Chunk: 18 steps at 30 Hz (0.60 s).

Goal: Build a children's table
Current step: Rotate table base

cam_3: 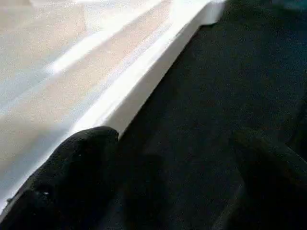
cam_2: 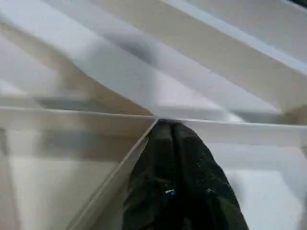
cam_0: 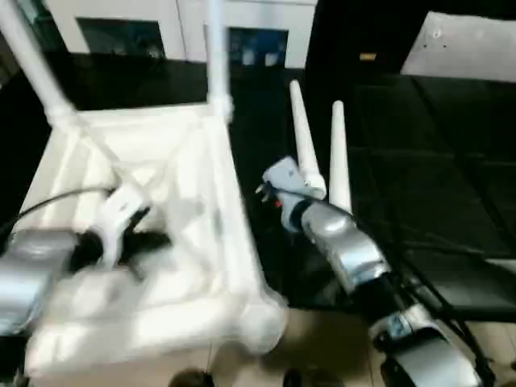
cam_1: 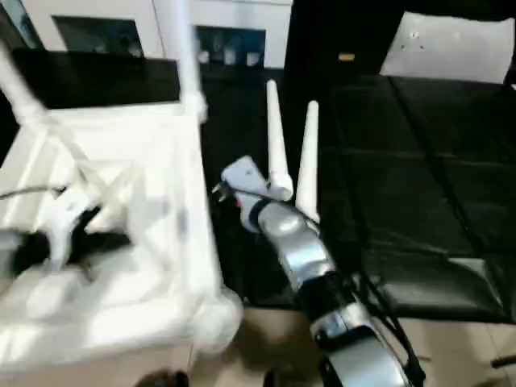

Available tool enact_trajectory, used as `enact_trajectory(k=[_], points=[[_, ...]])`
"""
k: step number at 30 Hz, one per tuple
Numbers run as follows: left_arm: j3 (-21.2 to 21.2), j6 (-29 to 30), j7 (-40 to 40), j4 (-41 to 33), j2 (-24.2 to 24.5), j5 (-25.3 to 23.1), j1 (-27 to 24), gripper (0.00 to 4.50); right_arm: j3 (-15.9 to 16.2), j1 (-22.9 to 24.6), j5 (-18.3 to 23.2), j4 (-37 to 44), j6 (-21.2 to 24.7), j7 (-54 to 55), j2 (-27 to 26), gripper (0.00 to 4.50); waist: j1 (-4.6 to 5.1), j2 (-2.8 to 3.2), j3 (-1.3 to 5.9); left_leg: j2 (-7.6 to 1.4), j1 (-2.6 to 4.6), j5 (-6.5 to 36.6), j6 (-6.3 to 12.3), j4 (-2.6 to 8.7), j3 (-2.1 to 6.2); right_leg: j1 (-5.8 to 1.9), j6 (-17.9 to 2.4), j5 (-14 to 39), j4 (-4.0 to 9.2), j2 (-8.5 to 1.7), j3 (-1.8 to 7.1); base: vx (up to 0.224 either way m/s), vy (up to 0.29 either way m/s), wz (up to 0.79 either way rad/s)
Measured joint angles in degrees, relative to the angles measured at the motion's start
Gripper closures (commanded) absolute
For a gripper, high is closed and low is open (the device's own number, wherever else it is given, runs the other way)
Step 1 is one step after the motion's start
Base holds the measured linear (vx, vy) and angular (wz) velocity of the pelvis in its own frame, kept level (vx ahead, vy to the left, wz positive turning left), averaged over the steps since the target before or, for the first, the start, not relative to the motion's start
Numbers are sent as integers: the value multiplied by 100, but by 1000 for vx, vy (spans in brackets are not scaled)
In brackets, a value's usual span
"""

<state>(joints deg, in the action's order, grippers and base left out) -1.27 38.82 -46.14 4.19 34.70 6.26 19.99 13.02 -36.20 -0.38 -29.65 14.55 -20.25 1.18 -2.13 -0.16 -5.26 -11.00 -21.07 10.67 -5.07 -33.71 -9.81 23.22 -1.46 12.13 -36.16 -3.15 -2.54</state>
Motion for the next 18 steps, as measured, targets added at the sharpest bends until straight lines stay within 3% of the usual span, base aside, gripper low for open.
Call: enact_trajectory(k=[5,11,13,18], points=[[-153,-977,975,1230,-225,-573,843,446,-113,-74,83,301,-201,43,0,0,9,-1,1,3,-1,-1,-1,-4,4,-1,7,-8,5,1,3,0,0,0],[-187,-2241,1791,2509,-540,-931,1145,446,-498,-72,102,1008,-127,247,244,0,-16,-1,1,6,-14,3,5,-10,4,3,10,-10,13,-2,1,0,0,0],[-124,-2486,1900,2526,-649,-913,1079,446,-537,-34,130,1341,96,230,311,0,-25,5,-1,5,-14,3,5,-10,4,3,10,-10,13,-3,1,0,0,0],[511,-2370,1813,1254,-1024,-202,509,446,-579,435,319,2210,889,6,527,0,-77,4,-1,3,-13,6,9,-10,2,2,9,-9,16,-3,1,0,0,0]])
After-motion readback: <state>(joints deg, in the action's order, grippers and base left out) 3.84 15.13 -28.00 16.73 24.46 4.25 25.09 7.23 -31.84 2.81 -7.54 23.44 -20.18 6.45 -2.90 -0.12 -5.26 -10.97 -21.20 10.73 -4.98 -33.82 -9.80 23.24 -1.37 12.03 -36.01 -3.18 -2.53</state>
